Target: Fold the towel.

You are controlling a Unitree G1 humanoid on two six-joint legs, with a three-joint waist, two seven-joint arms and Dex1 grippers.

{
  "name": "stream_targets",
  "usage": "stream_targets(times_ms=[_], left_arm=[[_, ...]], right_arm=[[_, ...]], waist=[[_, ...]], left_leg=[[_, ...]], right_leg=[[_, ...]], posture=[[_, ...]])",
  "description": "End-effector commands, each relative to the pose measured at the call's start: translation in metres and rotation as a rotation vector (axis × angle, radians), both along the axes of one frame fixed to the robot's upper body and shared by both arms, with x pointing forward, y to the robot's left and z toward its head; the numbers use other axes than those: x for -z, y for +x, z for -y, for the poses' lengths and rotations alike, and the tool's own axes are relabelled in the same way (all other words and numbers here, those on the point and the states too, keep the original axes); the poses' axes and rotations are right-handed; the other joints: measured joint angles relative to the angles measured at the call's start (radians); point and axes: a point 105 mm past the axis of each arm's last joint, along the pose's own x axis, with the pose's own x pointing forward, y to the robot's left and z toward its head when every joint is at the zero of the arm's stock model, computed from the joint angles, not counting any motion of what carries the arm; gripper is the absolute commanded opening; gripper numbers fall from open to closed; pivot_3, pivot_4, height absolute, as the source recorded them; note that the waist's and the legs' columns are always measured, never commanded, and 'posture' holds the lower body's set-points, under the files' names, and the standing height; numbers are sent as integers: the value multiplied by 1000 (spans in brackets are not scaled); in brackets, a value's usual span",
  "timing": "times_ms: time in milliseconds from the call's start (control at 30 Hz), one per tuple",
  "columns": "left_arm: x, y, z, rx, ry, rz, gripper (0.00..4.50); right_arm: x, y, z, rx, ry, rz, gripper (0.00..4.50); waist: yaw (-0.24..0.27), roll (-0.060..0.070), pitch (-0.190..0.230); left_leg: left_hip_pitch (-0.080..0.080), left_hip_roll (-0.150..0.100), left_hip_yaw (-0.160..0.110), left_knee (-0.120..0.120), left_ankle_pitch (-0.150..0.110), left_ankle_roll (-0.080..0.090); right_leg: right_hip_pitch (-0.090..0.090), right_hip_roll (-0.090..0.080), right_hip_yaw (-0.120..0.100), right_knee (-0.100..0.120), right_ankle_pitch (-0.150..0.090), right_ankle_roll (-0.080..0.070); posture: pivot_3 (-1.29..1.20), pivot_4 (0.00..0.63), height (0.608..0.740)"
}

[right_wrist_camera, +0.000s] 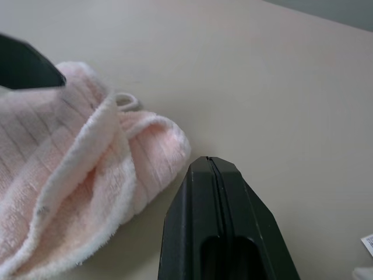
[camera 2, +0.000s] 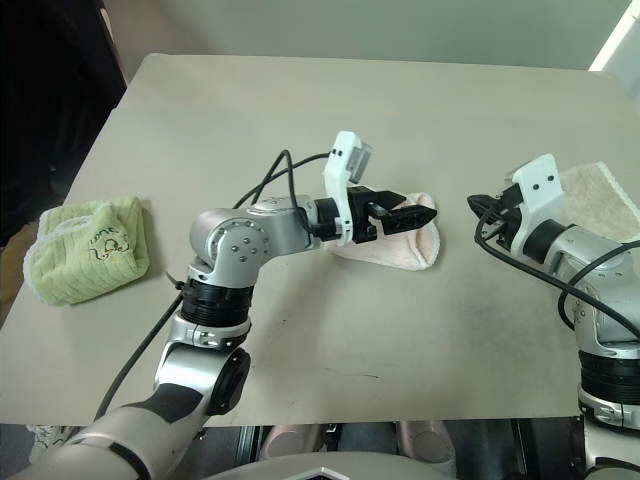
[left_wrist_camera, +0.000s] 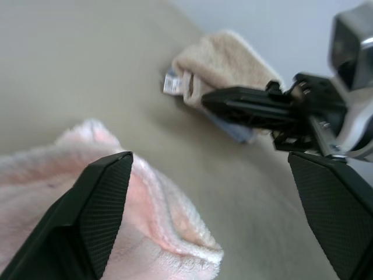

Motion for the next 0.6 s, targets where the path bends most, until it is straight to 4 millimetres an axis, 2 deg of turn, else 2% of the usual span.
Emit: stream_targets(times_ms=[33,133,200,300,367,467,500,600], left_arm=[[-12,16,-29,-97,40,180,4429],[-11,33,-54,-205,35,214,3863],[-2,36,-61,-223,86,239,3189],[9,36,-62,-217,123,253,2102],[25,30,-58,-182,152,250,1381],[38,24,-53,-150,170,244,275],[41,23,-52,-142,178,244,29],[64,26,-51,-147,279,230,29]], right_arm=[[-16,-5,-27,-88,48,55,0],[-12,-5,-44,-131,86,36,0],[-7,-4,-54,-148,104,23,0],[-4,-3,-61,-156,128,12,0],[5,-3,-73,-176,166,-17,0],[19,-2,-80,-178,172,-54,0],[25,-1,-82,-173,160,-65,0],[49,1,-86,-162,155,-140,0]], waist=[[-5,0,0],[-7,0,0],[-6,0,0],[1,0,0],[2,1,0],[1,1,0],[2,1,0],[2,1,0]], left_leg=[[0,0,0,0,0,0],[0,2,0,0,0,0],[0,2,0,1,0,1],[-1,2,0,3,-3,6],[-3,2,0,4,-3,6],[-3,2,0,5,-4,4],[-4,2,0,5,-4,4],[-7,2,0,5,-4,4]], right_leg=[[0,0,0,0,0,0],[-1,1,-1,0,-1,1],[-1,0,-1,0,0,0],[0,0,-1,0,2,-1],[-1,0,-1,-1,2,0],[-1,0,-1,-1,3,0],[-3,0,-1,-1,3,0],[-6,0,-2,0,3,0]], posture=[[0,150,740],[0,150,740],[0,150,740],[0,150,740],[0,150,740],[0,150,740],[0,150,740],[0,150,740]])
